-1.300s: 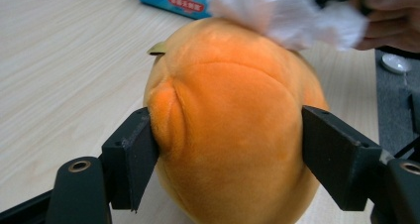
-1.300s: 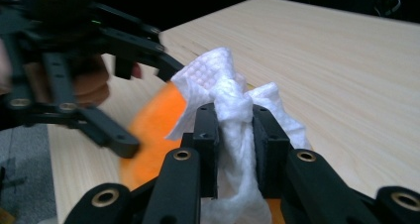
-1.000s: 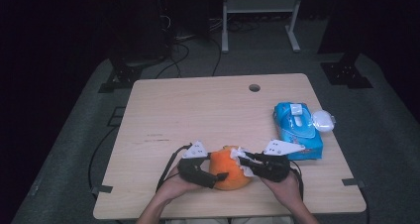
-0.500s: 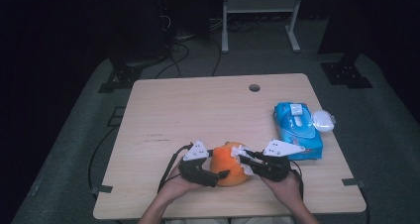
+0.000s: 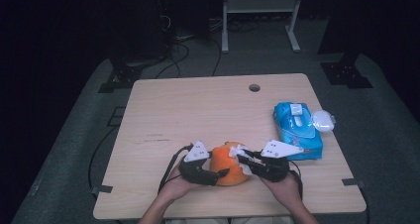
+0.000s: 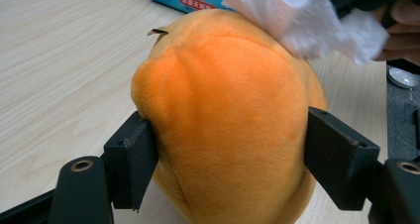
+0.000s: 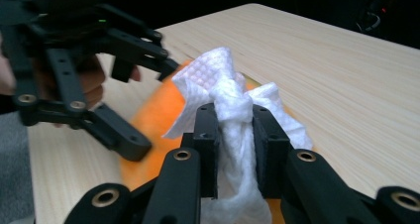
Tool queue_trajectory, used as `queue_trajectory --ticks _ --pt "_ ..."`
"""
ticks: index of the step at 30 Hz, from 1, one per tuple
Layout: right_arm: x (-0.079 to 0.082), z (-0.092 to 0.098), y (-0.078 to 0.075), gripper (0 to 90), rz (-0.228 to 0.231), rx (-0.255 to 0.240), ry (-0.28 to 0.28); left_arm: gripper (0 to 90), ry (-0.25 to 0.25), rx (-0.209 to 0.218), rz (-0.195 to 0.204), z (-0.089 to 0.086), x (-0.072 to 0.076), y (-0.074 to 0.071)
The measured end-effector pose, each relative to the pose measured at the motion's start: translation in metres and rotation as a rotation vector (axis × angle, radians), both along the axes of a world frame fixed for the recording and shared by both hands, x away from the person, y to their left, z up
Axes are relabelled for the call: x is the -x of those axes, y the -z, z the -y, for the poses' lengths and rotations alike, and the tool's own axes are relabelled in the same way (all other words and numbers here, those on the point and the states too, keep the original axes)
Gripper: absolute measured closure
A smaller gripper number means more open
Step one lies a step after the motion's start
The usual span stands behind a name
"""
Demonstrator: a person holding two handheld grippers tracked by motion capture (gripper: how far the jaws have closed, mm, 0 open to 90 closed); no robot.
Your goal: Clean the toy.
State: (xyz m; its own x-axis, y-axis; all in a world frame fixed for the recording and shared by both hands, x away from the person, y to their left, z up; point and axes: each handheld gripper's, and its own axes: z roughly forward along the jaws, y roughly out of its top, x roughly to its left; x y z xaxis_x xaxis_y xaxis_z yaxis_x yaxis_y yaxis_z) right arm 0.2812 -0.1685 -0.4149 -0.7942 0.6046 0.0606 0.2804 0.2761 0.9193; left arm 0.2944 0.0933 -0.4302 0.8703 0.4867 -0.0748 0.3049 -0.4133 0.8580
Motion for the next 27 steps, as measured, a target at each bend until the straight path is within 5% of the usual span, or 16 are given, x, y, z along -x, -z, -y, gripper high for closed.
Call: queue_trajectory --ticks 3,9,13,18,23,27 --pt "0.002 -0.002 -0.001 74.7 0.001 -0.013 -0.008 26.5 0.004 -0.009 0.011 0.002 0.001 -0.001" --pt "0.017 -0.027 -0.01 74.7 0.043 0.002 -0.11 26.8 0.017 -0.047 0.059 0.009 0.009 -0.004" --pt "0.009 -0.018 -0.009 74.7 0.035 0.004 -0.06 26.9 0.03 -0.045 0.063 0.009 0.01 -0.004" --pt "0.008 -0.01 -0.005 74.9 0.001 -0.005 -0.043 19.4 0.013 0.022 -0.001 0.007 0.004 -0.005" --pt "0.016 -0.027 -0.011 74.8 0.029 0.003 -0.101 28.8 0.034 -0.02 0.06 0.011 0.011 -0.004" --pt "0.011 -0.022 -0.012 74.8 0.031 0.011 -0.068 31.4 0.05 -0.033 0.076 0.01 0.013 -0.003"
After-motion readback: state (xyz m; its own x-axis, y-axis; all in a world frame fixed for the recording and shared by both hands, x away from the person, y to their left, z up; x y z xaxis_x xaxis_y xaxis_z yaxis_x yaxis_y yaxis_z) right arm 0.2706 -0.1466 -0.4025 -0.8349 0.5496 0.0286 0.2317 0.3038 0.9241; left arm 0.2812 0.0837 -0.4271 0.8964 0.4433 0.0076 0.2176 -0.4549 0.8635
